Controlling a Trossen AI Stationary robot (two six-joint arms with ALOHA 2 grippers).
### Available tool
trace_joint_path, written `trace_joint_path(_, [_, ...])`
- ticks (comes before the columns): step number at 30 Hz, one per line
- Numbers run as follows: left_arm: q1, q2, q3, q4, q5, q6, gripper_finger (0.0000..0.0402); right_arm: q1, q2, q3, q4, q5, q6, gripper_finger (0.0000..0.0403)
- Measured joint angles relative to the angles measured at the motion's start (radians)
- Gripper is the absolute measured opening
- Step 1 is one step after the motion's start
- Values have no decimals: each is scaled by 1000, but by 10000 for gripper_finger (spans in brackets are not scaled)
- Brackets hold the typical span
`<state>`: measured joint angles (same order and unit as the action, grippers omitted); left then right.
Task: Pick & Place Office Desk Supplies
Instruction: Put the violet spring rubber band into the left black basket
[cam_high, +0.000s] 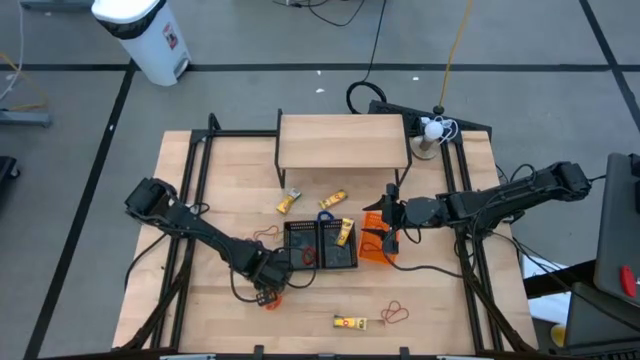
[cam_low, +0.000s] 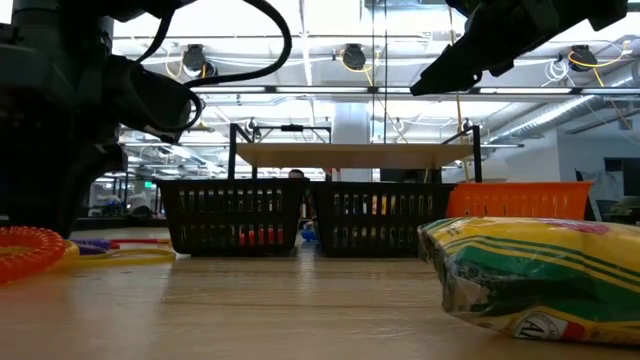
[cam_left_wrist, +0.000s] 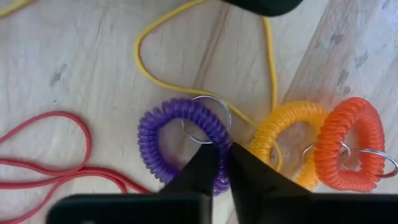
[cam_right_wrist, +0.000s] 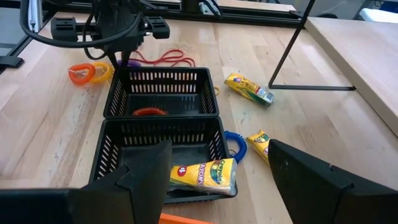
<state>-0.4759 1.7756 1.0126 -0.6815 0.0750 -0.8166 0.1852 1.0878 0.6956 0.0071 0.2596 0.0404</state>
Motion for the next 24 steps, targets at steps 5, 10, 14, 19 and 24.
trace_joint_path(5, [0,1,0,-5,7,3,12,0,0,0,0,0,0,254])
trace_joint_path(10, [5,-25,-4,-19,15,0,8,0,0,0,4,0,0,254])
trace_joint_path(14, [11,-83,-4,-47,12,-13,5,0,0,0,7,1,-4,254])
trace_joint_path(19, [18,-156,-4,-86,-9,-32,4,-1,0,0,20,1,-18,254])
trace_joint_path(24, [17,-225,-3,-126,-70,-47,4,-4,0,0,41,1,-42,254])
